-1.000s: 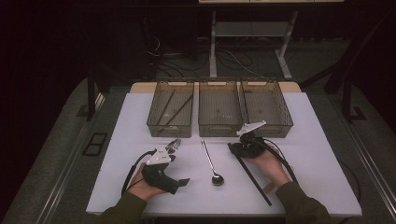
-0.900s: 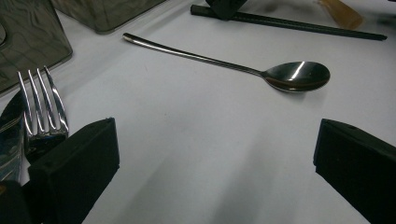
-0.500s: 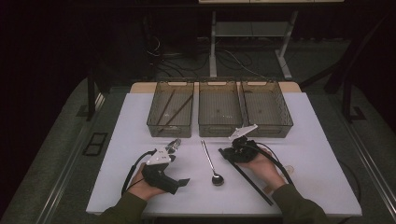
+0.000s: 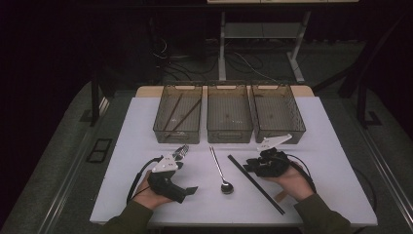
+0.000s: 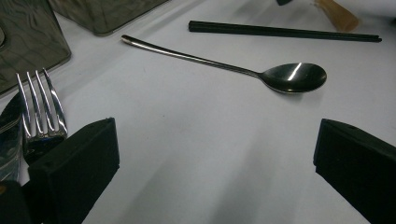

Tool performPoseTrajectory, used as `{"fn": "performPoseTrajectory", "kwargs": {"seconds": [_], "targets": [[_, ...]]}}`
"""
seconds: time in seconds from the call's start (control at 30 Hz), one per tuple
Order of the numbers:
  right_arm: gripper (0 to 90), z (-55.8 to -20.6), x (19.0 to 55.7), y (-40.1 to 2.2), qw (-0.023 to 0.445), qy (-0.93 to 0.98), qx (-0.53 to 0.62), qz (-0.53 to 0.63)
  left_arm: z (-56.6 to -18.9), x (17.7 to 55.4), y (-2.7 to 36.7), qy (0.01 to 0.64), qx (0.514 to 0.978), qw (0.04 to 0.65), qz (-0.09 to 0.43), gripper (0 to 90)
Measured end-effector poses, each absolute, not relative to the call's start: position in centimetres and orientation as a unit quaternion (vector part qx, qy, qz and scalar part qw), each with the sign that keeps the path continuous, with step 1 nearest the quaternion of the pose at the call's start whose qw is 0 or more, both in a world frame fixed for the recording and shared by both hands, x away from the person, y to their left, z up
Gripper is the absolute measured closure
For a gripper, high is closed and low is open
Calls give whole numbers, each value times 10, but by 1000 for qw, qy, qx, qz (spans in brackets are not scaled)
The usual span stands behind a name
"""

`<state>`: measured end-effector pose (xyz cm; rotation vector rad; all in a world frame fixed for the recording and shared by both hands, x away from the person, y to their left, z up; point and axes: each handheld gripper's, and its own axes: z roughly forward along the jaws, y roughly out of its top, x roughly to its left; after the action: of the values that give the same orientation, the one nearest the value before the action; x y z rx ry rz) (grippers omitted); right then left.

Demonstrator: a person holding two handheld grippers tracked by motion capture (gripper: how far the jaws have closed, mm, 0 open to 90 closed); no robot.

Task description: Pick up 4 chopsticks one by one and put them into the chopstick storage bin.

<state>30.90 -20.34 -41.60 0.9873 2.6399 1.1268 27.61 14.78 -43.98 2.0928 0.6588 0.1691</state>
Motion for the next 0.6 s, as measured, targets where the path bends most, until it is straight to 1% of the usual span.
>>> {"fn": "performPoseTrajectory", "kwargs": {"seconds": [0.1, 0.33, 0.6], "targets": [[735, -418, 297, -210, 46, 873, 320, 365, -440, 276, 148, 267, 849, 452, 68, 0], [782, -429, 279, -230, 49, 877, 327, 349, -440, 276, 147, 267, 849, 451, 69, 0], [800, -434, 278, -230, 39, 877, 330, 348, -440, 276, 147, 268, 849, 451, 70, 0]]}}
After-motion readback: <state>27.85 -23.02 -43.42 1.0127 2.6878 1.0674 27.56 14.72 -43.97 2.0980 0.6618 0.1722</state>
